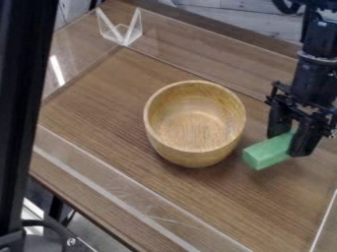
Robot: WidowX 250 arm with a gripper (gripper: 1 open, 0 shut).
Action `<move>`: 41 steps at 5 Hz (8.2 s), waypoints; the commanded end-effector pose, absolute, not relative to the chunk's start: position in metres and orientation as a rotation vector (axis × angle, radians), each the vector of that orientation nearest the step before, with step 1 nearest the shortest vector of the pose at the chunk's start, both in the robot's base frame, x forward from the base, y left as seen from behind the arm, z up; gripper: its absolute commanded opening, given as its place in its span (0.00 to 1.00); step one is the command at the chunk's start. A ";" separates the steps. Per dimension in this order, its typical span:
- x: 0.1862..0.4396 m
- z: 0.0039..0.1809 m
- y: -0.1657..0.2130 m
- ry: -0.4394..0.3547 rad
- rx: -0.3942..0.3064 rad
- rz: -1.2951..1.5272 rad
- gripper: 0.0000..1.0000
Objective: Put the green block in the brown bowl
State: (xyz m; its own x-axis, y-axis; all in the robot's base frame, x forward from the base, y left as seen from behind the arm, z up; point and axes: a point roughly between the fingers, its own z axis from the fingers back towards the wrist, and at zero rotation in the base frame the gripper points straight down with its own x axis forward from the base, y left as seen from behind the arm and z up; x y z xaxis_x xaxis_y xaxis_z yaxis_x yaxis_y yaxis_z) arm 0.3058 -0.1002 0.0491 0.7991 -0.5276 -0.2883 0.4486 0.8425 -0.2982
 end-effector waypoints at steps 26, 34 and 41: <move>0.292 0.170 0.027 0.175 -0.220 -0.169 1.00; 0.273 0.141 0.064 0.259 -0.195 -0.127 0.00; 0.269 0.124 0.043 0.276 -0.250 -0.224 0.00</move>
State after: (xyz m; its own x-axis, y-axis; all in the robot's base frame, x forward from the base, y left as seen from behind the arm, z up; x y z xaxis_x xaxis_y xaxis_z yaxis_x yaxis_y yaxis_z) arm 0.2642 0.0425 0.1130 0.9256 -0.2517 -0.2828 0.1675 0.9422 -0.2903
